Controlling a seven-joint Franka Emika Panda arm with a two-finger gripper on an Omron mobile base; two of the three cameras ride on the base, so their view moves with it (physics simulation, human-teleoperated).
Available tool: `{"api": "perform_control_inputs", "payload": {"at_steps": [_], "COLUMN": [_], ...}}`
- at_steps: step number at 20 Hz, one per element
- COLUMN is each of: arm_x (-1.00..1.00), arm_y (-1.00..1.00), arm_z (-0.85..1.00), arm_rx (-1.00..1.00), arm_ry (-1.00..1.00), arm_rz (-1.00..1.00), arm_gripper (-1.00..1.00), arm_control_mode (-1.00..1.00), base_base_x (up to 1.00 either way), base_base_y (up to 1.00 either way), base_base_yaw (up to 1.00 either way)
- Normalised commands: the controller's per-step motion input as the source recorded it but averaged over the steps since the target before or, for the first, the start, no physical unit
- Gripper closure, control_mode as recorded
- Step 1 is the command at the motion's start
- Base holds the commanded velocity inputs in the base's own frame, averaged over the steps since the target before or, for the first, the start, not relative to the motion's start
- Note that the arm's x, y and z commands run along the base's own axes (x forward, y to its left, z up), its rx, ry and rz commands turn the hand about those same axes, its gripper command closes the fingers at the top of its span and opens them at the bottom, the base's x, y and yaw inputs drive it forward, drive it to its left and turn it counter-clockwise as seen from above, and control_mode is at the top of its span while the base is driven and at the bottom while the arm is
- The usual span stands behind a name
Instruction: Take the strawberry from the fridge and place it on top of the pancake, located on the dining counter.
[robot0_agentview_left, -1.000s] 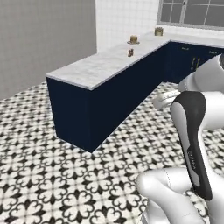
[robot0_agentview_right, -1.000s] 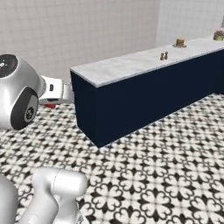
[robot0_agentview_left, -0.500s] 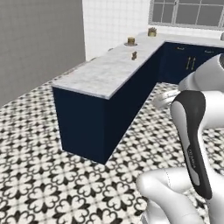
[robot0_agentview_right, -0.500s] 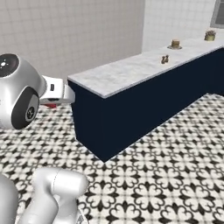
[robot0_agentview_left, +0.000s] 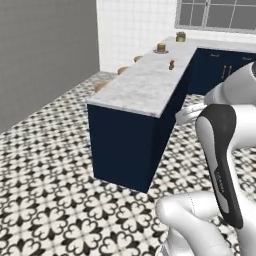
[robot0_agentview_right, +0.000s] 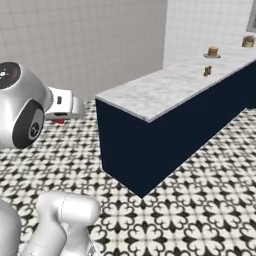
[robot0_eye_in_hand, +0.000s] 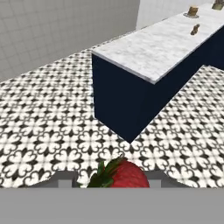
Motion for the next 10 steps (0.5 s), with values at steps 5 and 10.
{"api": "perform_control_inputs", "payload": {"at_steps": [5,10], "arm_x": [0.0,0.0], "arm_y": [0.0,0.0], "arm_z": [0.0,0.0], "arm_rx": [0.0,0.0], "arm_ry": [0.0,0.0], "arm_rz": [0.0,0.0], "arm_gripper": [1.0,1.0], "arm_control_mode": [1.0,1.0], "base_base_x": [0.42,0.43], "base_base_y": [1.0,1.0], "base_base_yaw": [-0.3,-0.31]}}
